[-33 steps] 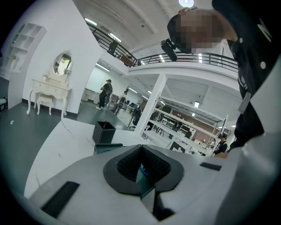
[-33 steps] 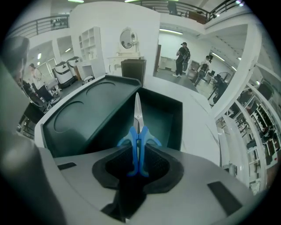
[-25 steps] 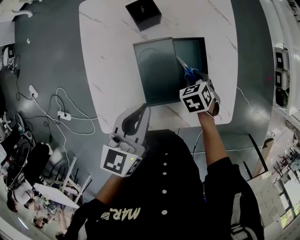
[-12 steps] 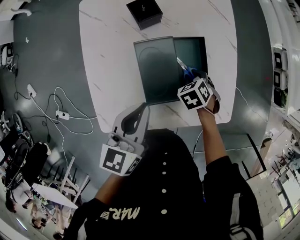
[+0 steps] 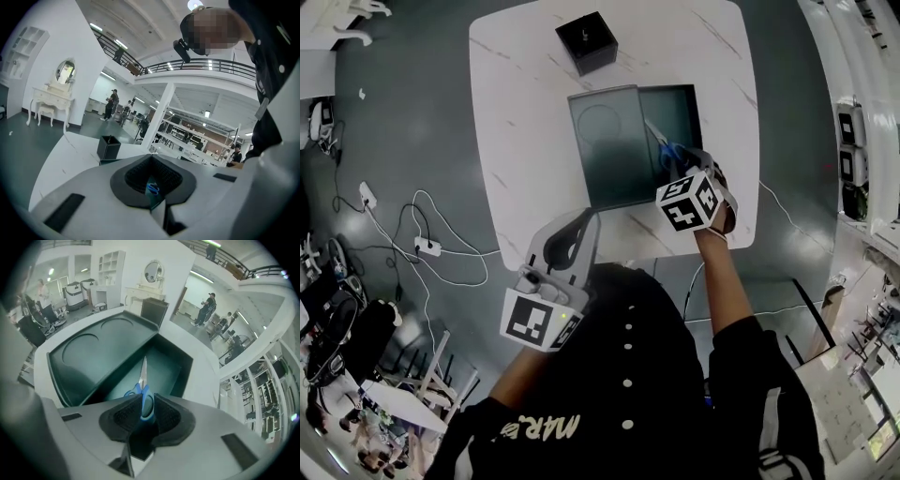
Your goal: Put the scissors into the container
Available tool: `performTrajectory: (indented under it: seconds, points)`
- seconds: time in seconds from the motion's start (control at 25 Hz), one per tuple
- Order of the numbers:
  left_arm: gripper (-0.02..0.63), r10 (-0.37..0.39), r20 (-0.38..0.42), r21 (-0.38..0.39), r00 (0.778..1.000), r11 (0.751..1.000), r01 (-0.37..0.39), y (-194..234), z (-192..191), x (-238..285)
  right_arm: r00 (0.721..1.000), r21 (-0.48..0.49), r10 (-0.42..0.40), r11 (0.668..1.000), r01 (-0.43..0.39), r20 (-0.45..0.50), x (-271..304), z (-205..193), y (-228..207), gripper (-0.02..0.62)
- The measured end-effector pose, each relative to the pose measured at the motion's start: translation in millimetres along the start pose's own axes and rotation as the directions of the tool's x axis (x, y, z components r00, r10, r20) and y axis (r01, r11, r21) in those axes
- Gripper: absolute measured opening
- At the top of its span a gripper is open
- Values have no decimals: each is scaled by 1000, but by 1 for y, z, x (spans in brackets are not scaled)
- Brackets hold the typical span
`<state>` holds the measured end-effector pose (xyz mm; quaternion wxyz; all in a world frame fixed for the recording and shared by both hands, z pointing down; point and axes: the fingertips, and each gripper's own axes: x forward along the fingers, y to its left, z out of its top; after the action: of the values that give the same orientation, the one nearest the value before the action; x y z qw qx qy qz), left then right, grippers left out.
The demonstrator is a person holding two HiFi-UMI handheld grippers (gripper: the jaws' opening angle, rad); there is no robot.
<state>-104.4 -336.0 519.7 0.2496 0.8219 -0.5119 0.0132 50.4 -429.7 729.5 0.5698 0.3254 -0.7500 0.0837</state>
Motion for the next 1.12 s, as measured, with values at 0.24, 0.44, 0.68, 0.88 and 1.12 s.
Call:
performTrajectory:
  seconds: [0.24,0.44,0.68,0.88,1.12]
  points:
    - [26,-36,55,49,998,998,33,-26,23,-10,987,52,-66,997,59,148,-52,14,-14,37]
    - [26,-52,101,85,994,995,44,-42,45,-21,947,60,-119,993,106,299,-110,28,-21,14]
    - [26,-90,148,161,985,985,66,-70,67,-33,874,121,-153,987,109,462,-191,37,-24,14]
    - [26,-96,192,220,977,974,53,-81,87,-46,813,163,-185,980,112,552,-243,37,-24,14]
    - [26,-120,231,274,966,960,53,-104,101,-59,758,172,-198,978,115,622,-290,30,-22,14]
